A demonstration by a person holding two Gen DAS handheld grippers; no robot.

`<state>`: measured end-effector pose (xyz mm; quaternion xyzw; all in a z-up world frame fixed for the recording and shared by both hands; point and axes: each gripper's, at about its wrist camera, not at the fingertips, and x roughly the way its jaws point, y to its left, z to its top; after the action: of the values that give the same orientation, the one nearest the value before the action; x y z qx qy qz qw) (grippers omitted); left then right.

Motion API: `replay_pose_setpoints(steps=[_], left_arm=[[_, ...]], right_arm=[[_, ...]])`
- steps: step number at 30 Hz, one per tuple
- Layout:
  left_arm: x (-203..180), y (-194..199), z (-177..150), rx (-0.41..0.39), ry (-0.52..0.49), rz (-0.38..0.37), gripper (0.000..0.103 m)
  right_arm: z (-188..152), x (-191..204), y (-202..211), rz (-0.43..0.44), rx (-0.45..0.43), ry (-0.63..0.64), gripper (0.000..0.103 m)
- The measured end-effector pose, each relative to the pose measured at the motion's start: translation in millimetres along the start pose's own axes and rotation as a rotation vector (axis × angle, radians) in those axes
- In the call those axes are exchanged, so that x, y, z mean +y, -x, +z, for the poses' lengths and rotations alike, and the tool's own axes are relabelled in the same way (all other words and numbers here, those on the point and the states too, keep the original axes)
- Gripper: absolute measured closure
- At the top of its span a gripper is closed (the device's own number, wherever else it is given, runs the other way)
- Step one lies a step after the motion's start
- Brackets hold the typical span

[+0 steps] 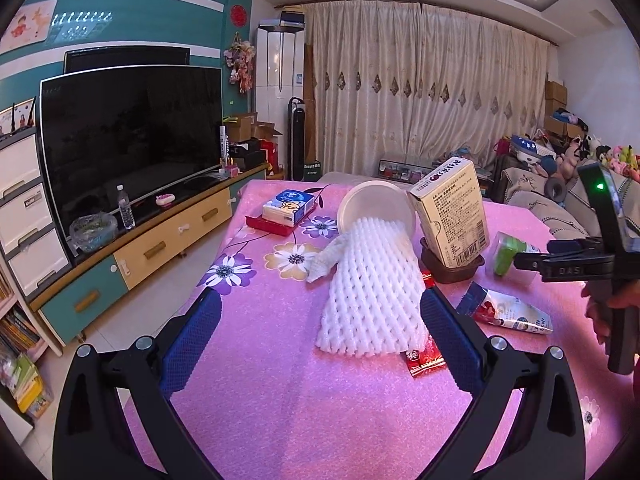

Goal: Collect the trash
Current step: 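Grasp the clear green-labeled jar with the right tool and lift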

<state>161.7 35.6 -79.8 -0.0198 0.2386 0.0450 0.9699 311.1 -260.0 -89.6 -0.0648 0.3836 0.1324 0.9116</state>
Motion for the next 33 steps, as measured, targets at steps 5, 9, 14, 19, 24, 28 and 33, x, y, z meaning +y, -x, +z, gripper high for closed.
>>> replay_pose_setpoints(steps=[5,9,14,19,24,28,33], left_arm=[[2,-1,-1,0.01,0.012,-0.005,0.005],[1,-3,-1,0.017,0.007,0.0,0.005],[-3,-3,-1,0.022,-0.009,0.011,0.005],[-3,-2,-2,0.018,-0.014,0.023,0.005],[-5,-1,-2,0.013,-0.022,0.032,0.005],[-4,0,-2,0.007,-0.018,0.04,0.005],[-3,-1,-2,0.01,-0.018,0.048,0.005]], right_arm=[[8,-5,-18,0.058,0.01,0.031,0.012],[6,-11,-18,0.109,0.009,0.022,0.016],[-4,-3,-4,0.175,0.009,0.029,0.026],[-4,-2,-3,0.197,-0.002,0.023,0.026],[0,-4,-18,0.197,0.014,0.03,0.021],[3,-4,-16,0.181,-0.007,0.065,0.021],[2,-6,-22,0.228,0.033,0.051,0.046]])
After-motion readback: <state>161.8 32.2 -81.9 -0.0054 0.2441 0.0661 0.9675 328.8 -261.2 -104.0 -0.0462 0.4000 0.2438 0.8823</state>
